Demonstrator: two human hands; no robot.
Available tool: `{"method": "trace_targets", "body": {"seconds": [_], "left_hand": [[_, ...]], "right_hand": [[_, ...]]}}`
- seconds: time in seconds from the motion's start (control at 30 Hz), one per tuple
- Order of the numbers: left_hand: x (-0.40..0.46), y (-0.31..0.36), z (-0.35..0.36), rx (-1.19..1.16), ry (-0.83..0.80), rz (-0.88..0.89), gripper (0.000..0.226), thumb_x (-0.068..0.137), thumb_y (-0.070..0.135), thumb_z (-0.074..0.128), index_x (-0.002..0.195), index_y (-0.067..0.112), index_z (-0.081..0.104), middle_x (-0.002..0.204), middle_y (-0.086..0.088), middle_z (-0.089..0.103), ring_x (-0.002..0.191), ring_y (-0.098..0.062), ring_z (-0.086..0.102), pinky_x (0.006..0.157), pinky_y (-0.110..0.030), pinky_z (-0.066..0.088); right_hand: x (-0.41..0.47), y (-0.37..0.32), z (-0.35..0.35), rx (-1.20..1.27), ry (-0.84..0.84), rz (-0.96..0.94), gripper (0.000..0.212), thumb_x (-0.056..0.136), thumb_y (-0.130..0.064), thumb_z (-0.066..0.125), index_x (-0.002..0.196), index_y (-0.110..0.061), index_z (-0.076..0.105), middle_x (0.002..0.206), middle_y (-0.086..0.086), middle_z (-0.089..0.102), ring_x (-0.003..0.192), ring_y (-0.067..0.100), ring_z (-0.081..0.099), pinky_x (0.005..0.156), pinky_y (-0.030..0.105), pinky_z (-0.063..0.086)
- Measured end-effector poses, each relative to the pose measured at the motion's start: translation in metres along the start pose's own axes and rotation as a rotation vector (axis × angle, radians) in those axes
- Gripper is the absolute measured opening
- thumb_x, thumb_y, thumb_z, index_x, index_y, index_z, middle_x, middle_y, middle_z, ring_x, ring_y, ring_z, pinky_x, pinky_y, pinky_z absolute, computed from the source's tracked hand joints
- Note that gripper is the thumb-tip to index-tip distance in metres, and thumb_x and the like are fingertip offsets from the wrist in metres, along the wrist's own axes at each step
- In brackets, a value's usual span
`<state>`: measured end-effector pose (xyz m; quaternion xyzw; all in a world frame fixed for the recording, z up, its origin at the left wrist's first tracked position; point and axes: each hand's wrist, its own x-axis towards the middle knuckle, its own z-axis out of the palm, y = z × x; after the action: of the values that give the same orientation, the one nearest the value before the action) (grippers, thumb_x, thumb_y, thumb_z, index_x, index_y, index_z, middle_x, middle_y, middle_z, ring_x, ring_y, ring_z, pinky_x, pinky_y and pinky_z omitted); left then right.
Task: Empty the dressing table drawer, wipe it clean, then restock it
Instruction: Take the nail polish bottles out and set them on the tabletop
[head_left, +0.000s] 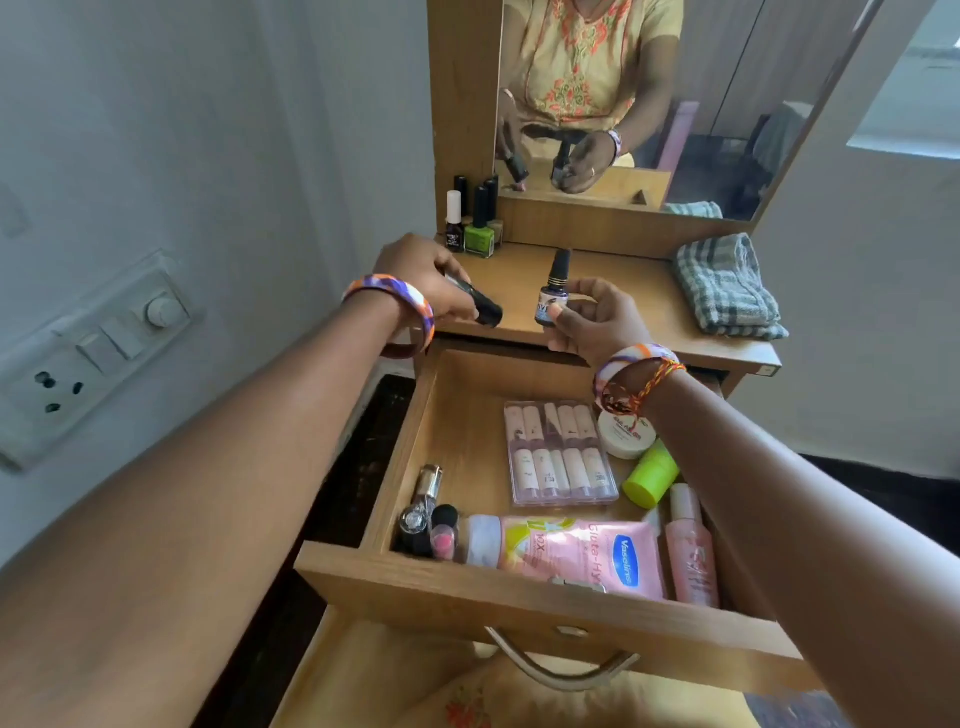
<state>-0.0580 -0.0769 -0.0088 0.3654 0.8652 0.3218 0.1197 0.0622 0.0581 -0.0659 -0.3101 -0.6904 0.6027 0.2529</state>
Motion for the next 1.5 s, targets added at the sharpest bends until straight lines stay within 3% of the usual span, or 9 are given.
{"method": "trace_targets", "body": {"seconds": [0.1, 0.23, 0.3, 0.5, 0.67, 0.93, 1.17, 1.37, 1.5], "left_hand": [[0.015, -0.003, -0.008, 0.003, 0.106, -0.014, 0.043, 0.068, 0.017, 0.08, 0.105, 0.002, 0.066, 0.103, -0.013, 0.067, 0.097, -0.026, 0.063, 0.08, -0.032, 0.052], [0.039, -0.009, -0.012, -0.075, 0.223, -0.019, 0.046, 0.068, 0.014, 0.081, 0.109, 0.001, 0.064, 0.111, -0.015, 0.066, 0.104, -0.027, 0.061, 0.085, -0.03, 0.05], [0.05, -0.01, -0.012, -0.102, 0.24, -0.008, 0.044, 0.069, 0.009, 0.078, 0.11, 0.003, 0.065, 0.112, -0.014, 0.066, 0.105, -0.027, 0.06, 0.086, -0.03, 0.048], [0.079, -0.017, -0.003, -0.18, 0.218, -0.001, 0.048, 0.073, 0.003, 0.072, 0.12, 0.008, 0.063, 0.116, -0.011, 0.066, 0.103, -0.024, 0.059, 0.089, -0.029, 0.048], [0.094, -0.024, 0.009, -0.199, 0.254, -0.001, 0.052, 0.074, 0.003, 0.072, 0.125, 0.01, 0.059, 0.125, -0.011, 0.062, 0.112, -0.025, 0.058, 0.094, -0.031, 0.048], [0.106, -0.033, 0.026, -0.255, 0.402, -0.027, 0.044, 0.077, 0.011, 0.074, 0.117, 0.004, 0.057, 0.119, -0.01, 0.063, 0.108, -0.022, 0.061, 0.084, -0.019, 0.044], [0.107, -0.034, 0.032, -0.267, 0.377, -0.058, 0.044, 0.078, 0.013, 0.074, 0.118, 0.005, 0.056, 0.119, -0.009, 0.064, 0.1, -0.018, 0.061, 0.081, -0.016, 0.044], [0.072, -0.034, 0.035, -0.28, 0.472, -0.077, 0.033, 0.078, 0.006, 0.071, 0.108, 0.005, 0.057, 0.098, -0.002, 0.057, 0.087, -0.014, 0.055, 0.078, -0.021, 0.049], [0.034, -0.029, 0.037, -0.127, 0.258, -0.017, 0.019, 0.078, 0.009, 0.07, 0.095, 0.01, 0.062, 0.087, 0.002, 0.058, 0.082, -0.013, 0.056, 0.071, -0.019, 0.043]], "right_hand": [[0.013, -0.008, 0.009, -0.11, -0.017, -0.039, 0.039, 0.09, -0.006, 0.057, 0.128, -0.007, 0.049, 0.102, 0.006, 0.059, 0.091, 0.017, 0.06, 0.057, 0.015, 0.054], [0.036, -0.009, 0.026, -0.257, 0.054, -0.06, 0.035, 0.083, -0.016, 0.067, 0.118, -0.014, 0.06, 0.104, 0.004, 0.064, 0.099, 0.025, 0.064, 0.083, 0.04, 0.056], [0.046, -0.009, 0.034, -0.307, 0.065, -0.061, 0.038, 0.079, -0.02, 0.071, 0.116, -0.014, 0.061, 0.103, 0.004, 0.066, 0.099, 0.024, 0.064, 0.087, 0.041, 0.055], [0.068, -0.012, 0.048, -0.395, 0.059, -0.093, 0.043, 0.079, -0.02, 0.072, 0.12, -0.013, 0.061, 0.106, 0.0, 0.065, 0.093, 0.012, 0.058, 0.083, 0.021, 0.048], [0.08, -0.014, 0.059, -0.434, 0.073, -0.12, 0.041, 0.081, -0.017, 0.069, 0.122, -0.014, 0.06, 0.117, 0.004, 0.066, 0.096, 0.013, 0.057, 0.074, 0.017, 0.044], [0.096, -0.015, 0.073, -0.362, 0.105, -0.097, 0.037, 0.081, -0.012, 0.069, 0.118, -0.011, 0.06, 0.116, 0.005, 0.064, 0.097, 0.013, 0.058, 0.08, 0.018, 0.044], [0.102, -0.014, 0.083, -0.243, 0.184, -0.053, 0.031, 0.078, -0.005, 0.07, 0.107, -0.008, 0.061, 0.095, 0.003, 0.062, 0.086, 0.011, 0.055, 0.081, 0.02, 0.048], [0.081, -0.011, 0.067, -0.316, 0.197, -0.069, 0.022, 0.077, 0.0, 0.067, 0.094, -0.013, 0.062, 0.09, 0.001, 0.063, 0.081, 0.01, 0.057, 0.062, 0.011, 0.044], [0.054, -0.013, 0.055, -0.353, 0.116, -0.065, 0.027, 0.078, 0.002, 0.065, 0.072, -0.021, 0.051, 0.084, 0.001, 0.063, 0.076, 0.013, 0.059, 0.071, 0.023, 0.053]]}}
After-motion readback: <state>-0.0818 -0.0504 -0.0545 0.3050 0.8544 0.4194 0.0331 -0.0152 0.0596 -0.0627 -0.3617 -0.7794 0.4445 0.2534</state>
